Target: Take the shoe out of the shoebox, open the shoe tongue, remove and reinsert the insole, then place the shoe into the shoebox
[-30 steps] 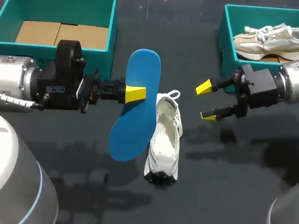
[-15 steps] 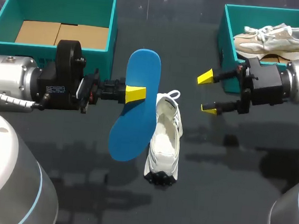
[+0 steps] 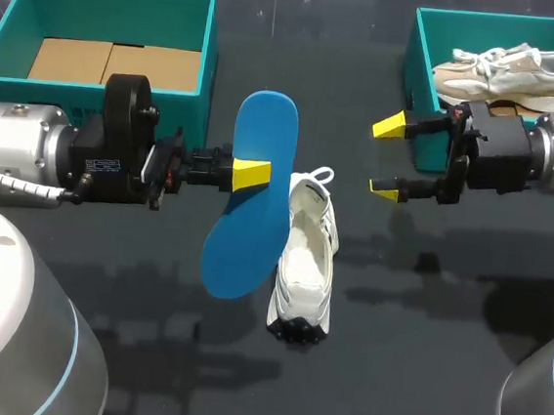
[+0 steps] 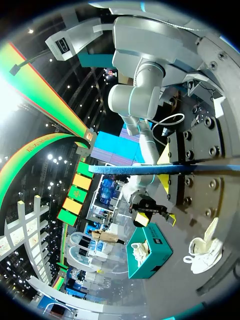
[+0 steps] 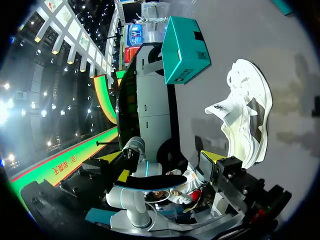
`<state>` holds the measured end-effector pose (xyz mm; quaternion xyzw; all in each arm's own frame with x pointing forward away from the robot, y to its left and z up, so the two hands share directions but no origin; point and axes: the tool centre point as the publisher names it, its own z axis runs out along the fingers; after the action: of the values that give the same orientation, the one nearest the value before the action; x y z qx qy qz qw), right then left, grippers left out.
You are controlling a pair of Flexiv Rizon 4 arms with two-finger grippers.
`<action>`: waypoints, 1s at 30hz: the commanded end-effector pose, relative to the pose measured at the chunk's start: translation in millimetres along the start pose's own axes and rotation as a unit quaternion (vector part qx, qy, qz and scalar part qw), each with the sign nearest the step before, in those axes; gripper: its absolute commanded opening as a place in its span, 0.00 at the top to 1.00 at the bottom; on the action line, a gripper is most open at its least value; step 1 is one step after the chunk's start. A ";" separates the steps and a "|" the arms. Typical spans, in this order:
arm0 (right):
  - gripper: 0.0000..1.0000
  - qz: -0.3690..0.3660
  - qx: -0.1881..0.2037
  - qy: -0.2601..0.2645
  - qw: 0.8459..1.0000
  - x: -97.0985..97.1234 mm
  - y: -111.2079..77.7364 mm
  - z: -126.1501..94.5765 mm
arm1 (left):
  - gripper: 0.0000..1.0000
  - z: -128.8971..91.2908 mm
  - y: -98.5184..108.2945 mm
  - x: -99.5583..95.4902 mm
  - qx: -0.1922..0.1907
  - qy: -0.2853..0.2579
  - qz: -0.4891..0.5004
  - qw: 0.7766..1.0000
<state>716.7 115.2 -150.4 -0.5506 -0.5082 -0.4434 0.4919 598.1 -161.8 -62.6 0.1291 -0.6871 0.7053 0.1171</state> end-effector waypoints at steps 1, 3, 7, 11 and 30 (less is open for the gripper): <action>0.00 0.003 -0.005 0.001 1.000 5.9 -2.5 1.9 | 1.00 0.7 1.6 1.3 0.001 -0.001 0.000 1.000; 0.00 0.006 -0.006 0.001 1.000 8.6 -3.6 5.0 | 1.00 1.3 1.0 -4.6 -0.001 -0.004 0.000 1.000; 0.00 0.013 -0.002 0.004 1.000 10.9 -4.8 8.5 | 1.00 2.0 0.4 -22.5 -0.010 -0.019 0.039 0.999; 0.00 0.025 0.003 0.015 1.000 11.7 -5.0 10.0 | 1.00 5.1 1.6 -34.8 -0.007 -0.022 0.113 0.993; 0.00 0.087 -0.001 0.023 0.996 18.0 -5.5 13.2 | 1.00 19.6 7.0 -47.4 -0.073 0.036 0.508 0.857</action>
<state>713.9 128.9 -133.6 -0.5813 -0.4472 -0.4112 0.5413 635.6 -180.0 -87.0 -0.1538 -0.7072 0.6733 -0.1515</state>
